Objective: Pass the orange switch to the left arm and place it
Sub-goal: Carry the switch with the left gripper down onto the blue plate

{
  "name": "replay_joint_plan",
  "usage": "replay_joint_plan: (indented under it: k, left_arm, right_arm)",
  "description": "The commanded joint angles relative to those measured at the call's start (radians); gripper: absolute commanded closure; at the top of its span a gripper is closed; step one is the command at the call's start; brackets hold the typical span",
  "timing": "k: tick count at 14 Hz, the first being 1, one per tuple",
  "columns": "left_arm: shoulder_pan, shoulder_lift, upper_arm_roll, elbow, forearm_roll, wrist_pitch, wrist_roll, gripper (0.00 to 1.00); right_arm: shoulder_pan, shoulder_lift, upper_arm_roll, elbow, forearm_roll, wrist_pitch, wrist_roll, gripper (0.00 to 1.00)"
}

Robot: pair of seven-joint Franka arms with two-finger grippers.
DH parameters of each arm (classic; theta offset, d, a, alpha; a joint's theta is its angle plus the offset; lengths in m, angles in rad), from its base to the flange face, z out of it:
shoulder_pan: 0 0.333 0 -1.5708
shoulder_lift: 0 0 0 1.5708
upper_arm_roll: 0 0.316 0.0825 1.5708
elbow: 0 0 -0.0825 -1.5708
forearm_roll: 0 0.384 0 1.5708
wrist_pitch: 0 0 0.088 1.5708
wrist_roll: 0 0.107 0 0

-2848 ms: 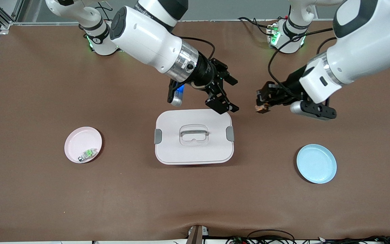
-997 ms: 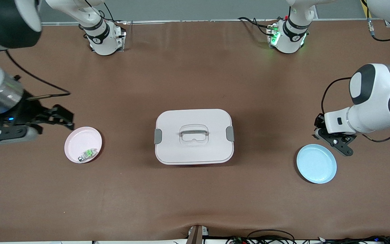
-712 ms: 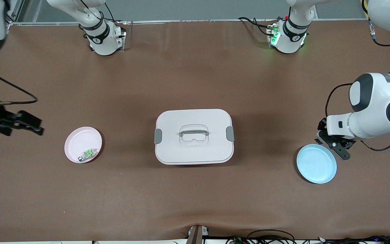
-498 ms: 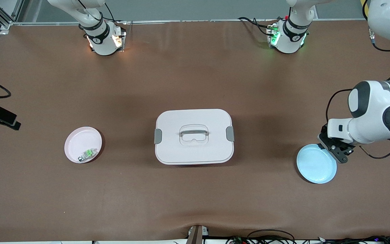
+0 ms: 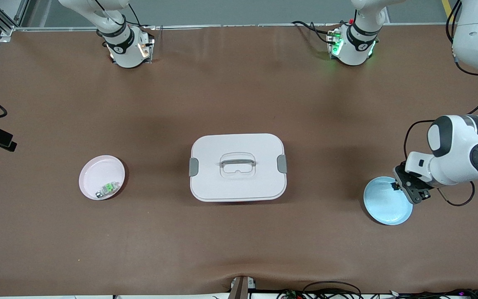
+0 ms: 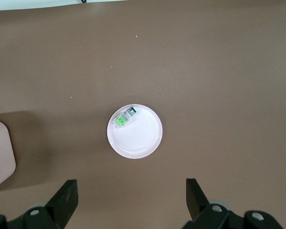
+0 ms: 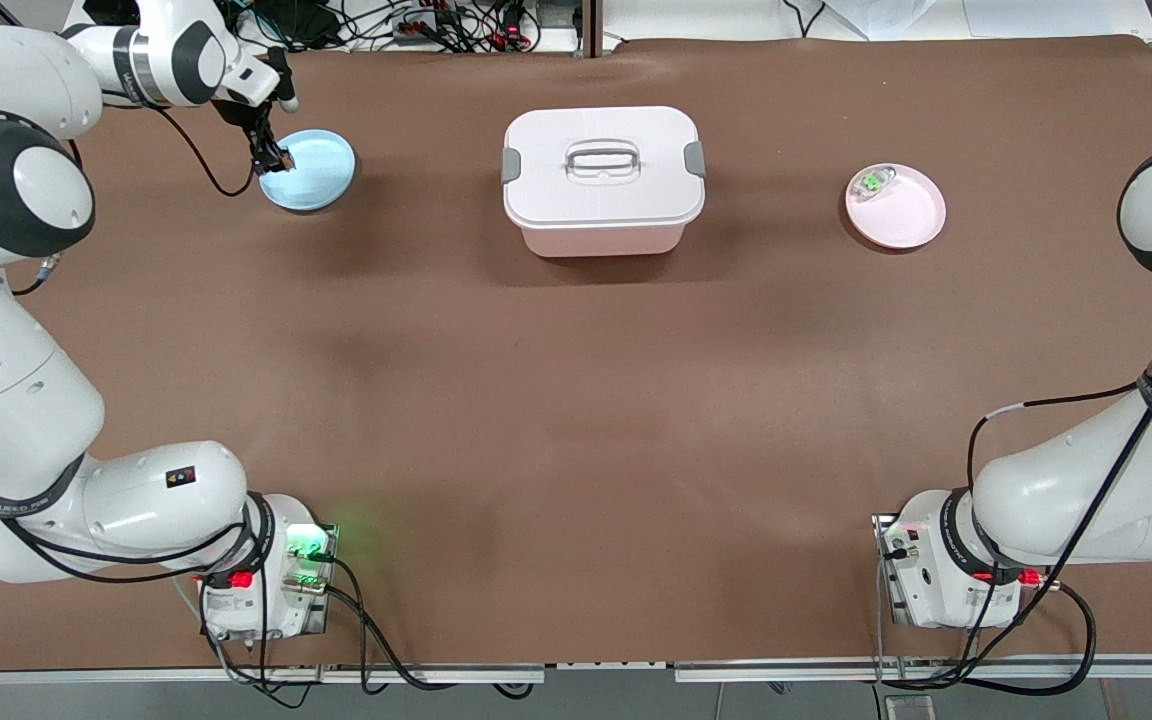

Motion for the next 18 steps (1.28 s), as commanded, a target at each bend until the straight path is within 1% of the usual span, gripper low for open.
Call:
replay_joint_plan:
  k: [1,3,6,9,13,15,18]
  left_arm:
    - [0.003,0.043,-0.008,0.037,0.016,0.045,0.107,1.00]
    - [0.003,0.084,-0.010,0.068,0.005,0.063,0.181,1.00]
    - [0.003,0.139,-0.010,0.106,0.004,0.121,0.287,1.00]
    - [-0.003,0.159,-0.010,0.113,0.004,0.155,0.332,1.00]
    - [-0.006,0.181,-0.016,0.113,0.002,0.183,0.341,1.00]
    - [-0.009,0.185,-0.016,0.111,0.002,0.183,0.339,1.00]
    - [-0.010,0.190,-0.016,0.106,0.002,0.183,0.339,0.89]
  right_arm:
    - [-0.007,-0.019,0.021,-0.010,-0.014,-0.038,0.003,0.00]
    - [-0.008,-0.019,0.021,-0.010,-0.009,-0.071,0.009,0.00]
    - [-0.007,-0.039,0.019,-0.013,0.018,-0.079,0.003,0.00]
    - [-0.004,-0.048,0.018,-0.027,0.025,-0.117,0.000,0.00]
    - [-0.016,-0.137,0.013,-0.180,0.045,-0.065,0.001,0.00]
    - [-0.031,-0.180,0.013,-0.252,0.071,-0.025,0.001,0.00]
    - [-0.073,-0.250,0.010,-0.365,0.150,0.042,0.001,0.00]
